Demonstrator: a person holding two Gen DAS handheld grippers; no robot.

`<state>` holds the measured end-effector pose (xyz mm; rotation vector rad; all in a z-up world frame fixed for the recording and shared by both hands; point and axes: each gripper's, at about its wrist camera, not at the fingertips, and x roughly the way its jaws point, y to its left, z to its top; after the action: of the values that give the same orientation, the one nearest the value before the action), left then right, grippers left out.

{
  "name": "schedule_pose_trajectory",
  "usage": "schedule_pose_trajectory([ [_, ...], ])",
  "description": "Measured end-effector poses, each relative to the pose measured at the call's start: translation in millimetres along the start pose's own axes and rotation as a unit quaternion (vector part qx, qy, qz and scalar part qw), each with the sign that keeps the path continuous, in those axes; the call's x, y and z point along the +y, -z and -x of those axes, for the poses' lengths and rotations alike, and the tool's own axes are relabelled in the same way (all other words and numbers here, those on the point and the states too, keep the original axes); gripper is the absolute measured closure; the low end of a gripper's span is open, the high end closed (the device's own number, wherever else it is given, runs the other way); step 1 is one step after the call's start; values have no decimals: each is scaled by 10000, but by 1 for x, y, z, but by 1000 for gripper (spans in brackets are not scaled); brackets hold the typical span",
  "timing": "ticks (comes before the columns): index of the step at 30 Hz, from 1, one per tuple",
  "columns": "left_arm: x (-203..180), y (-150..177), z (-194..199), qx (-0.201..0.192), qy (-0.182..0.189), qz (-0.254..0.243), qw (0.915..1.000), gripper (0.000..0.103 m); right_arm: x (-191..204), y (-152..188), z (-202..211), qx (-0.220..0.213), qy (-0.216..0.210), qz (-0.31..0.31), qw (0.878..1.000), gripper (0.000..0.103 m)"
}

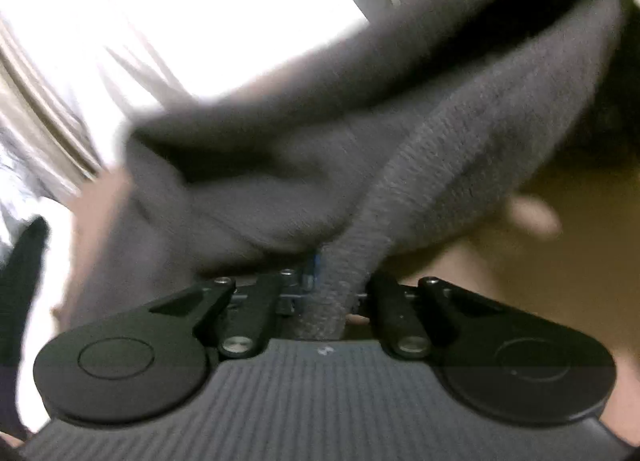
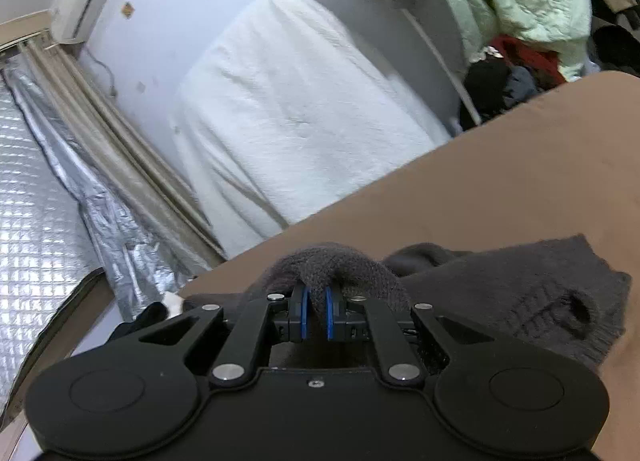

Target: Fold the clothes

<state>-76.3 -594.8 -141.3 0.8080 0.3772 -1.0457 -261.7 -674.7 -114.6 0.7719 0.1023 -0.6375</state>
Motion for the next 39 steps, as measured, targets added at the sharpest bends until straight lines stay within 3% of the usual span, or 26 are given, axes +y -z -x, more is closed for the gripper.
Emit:
schedule_pose_trajectory([
  [3, 20, -16, 49, -489, -456, 20, 9978, 99, -1, 0, 1, 80, -147, -106, 9998, 93],
  [7, 66, -23, 137, -1281, -758, 536, 9874, 99, -8, -2, 7, 228, -551, -569, 9966, 90],
  [11, 85, -13, 217, -1899, -1263, 270, 9733, 99, -10, 2, 14, 129, -989, -991, 9901, 78],
  [12, 87, -8, 233, -1961, -1255, 298, 9721, 99, -11, 3, 15, 194, -985, -1052, 9894, 72],
  [18, 88, 34, 328, -1914, -1078, 764, 9726, 99, -8, 9, 24, 520, -628, -1142, 9901, 68],
  [20, 73, 50, 357, -1997, -1006, 687, 9723, 99, -1, 8, 39, 170, -201, -964, 9950, 68],
  [23, 65, 73, 367, -1656, -531, 913, 9805, 98, 5, -1, 57, -161, 101, -738, 9971, 67],
  [27, 72, 112, 327, -466, 8, 1399, 9891, 97, -11, -2, 60, -76, -131, -1174, 9930, 62],
  [29, 80, 131, 293, 311, 303, 1793, 9828, 97, -17, 2, 53, 76, -99, -1320, 9912, 62],
  [31, 90, 148, 265, 918, 635, 2295, 9669, 95, -19, 4, 47, 128, 57, -1296, 9915, 61],
  [33, 94, 155, 256, 1061, 841, 2525, 9581, 93, -20, 6, 43, 174, 170, -1227, 9921, 61],
  [34, 97, 159, 251, 1132, 944, 2638, 9532, 86, -21, 6, 42, 206, 199, -1203, 9923, 61],
  [37, 98, 162, 248, 1122, 1177, 2745, 9478, 71, -22, 8, 36, 343, 218, -1170, 9923, 59],
  [39, 96, 168, 242, 1185, 1386, 2842, 9412, 69, -18, 10, 29, 482, 207, -1047, 9931, 57],
])
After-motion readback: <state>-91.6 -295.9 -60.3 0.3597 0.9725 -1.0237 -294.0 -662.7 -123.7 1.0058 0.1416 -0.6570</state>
